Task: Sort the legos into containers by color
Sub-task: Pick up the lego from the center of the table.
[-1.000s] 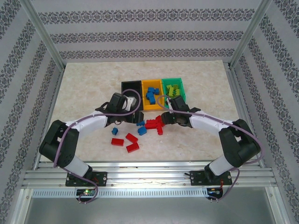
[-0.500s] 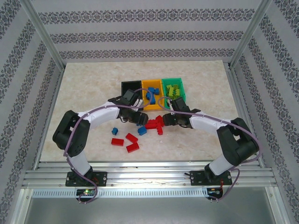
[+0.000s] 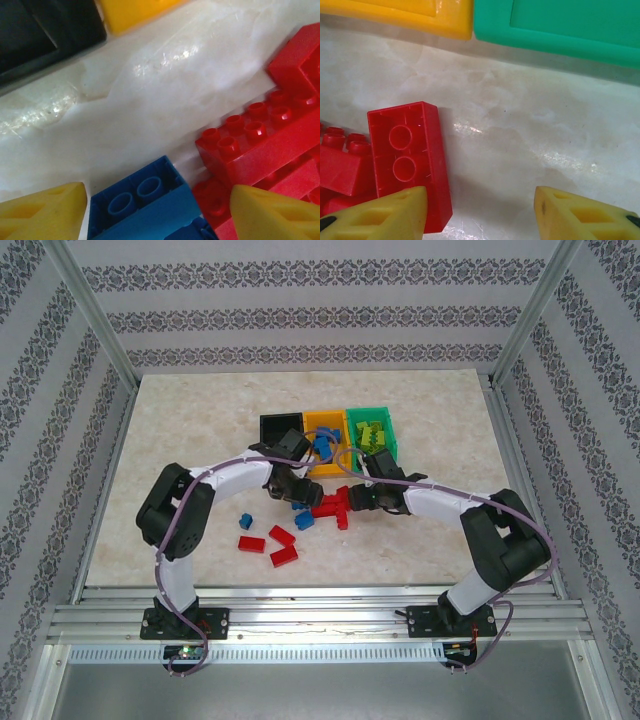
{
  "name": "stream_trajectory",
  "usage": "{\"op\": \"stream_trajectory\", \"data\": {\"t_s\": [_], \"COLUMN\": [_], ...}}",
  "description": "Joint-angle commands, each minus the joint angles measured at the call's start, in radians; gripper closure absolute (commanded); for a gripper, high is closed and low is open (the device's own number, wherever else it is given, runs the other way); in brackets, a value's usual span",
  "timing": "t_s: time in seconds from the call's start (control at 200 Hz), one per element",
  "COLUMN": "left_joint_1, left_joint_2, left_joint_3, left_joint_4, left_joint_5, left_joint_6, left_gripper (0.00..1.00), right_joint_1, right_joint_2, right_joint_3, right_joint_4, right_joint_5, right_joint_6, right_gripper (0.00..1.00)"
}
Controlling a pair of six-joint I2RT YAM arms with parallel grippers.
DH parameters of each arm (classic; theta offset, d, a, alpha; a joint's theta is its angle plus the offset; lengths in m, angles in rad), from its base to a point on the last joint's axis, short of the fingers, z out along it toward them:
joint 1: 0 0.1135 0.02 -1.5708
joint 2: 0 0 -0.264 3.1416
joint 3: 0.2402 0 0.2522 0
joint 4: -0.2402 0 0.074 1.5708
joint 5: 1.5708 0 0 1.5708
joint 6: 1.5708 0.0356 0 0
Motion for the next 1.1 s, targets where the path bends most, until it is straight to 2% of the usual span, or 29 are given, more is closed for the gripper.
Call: {"op": "stream_trajectory", "data": {"t_s": [0.0, 0.135, 0.35, 0.57, 0.709, 0.939, 1.094], "left_joint_1": [-0.014, -0.014, -0.02, -0.026, -0.029, -0.03, -0.03], "left_joint_2": [0.019, -0.004, -0.018, -0.025, -0.057, -0.072, -0.027], "left_joint_3": [0.016, 0.009, -0.014, -0.02, -0.01, 0.057, 0.164], "left_joint_4": [-0.073, -0.074, -0.084, -0.074, -0.076, -0.099, -0.13], "left_joint_5": [-0.065, -0.087, -0.113, -0.109, -0.108, -0.092, -0.085], "left_joint_6": [-0.001, -0.004, -0.008, -0.017, -0.021, -0.024, -0.015], "left_gripper": [0.32, 0.36, 0.34, 0.45, 0.45, 0.45, 0.46], "right_joint_1": [-0.009, -0.009, -0.009, -0.01, -0.01, -0.01, -0.01], "right_joint_2": [0.011, 0.011, 0.005, 0.001, -0.002, -0.006, -0.016], "right_joint_3": [0.02, 0.019, 0.017, 0.016, 0.014, 0.011, 0.008], "right_joint_4": [0.01, 0.009, 0.008, 0.009, 0.01, 0.011, 0.009], "right_joint_5": [0.008, 0.008, 0.008, 0.008, 0.01, 0.01, 0.02], "right_joint_6": [-0.009, -0.009, -0.009, -0.009, -0.009, -0.006, -0.003], "right_gripper": [0.41, 0.41, 0.41, 0.41, 0.41, 0.4, 0.4]}}
